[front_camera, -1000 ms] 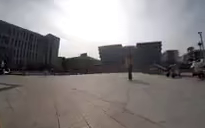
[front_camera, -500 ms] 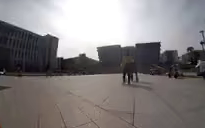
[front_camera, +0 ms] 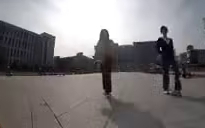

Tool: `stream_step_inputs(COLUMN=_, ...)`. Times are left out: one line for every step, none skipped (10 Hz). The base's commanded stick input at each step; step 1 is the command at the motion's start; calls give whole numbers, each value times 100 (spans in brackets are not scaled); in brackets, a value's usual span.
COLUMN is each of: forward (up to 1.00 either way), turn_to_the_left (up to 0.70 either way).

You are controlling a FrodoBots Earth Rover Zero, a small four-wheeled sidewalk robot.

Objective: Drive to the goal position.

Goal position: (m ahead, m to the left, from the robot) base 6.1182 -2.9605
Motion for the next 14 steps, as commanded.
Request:
stream_step_inputs(forward=0, turn_to_the_left=0)
stream_step_inputs(forward=0, turn_to_the_left=0)
stream_step_inputs(forward=0, turn_to_the_left=0)
stream_step_inputs(forward=0, turn_to_the_left=0)
stream_step_inputs(forward=-46, turn_to_the_left=0)
stream_step_inputs(forward=-100, turn_to_the_left=0)
stream_step_inputs(forward=-100, turn_to_the_left=0)
stream_step_inputs(forward=-100, turn_to_the_left=0)
stream_step_inputs(forward=-63, turn_to_the_left=0)
stream_step_inputs(forward=-13, turn_to_the_left=0)
stream_step_inputs(forward=0, turn_to_the_left=0)
stream_step_inputs(forward=0, turn_to_the_left=0)
stream_step_inputs(forward=0, turn_to_the_left=0)
stream_step_inputs(forward=0, turn_to_the_left=0)
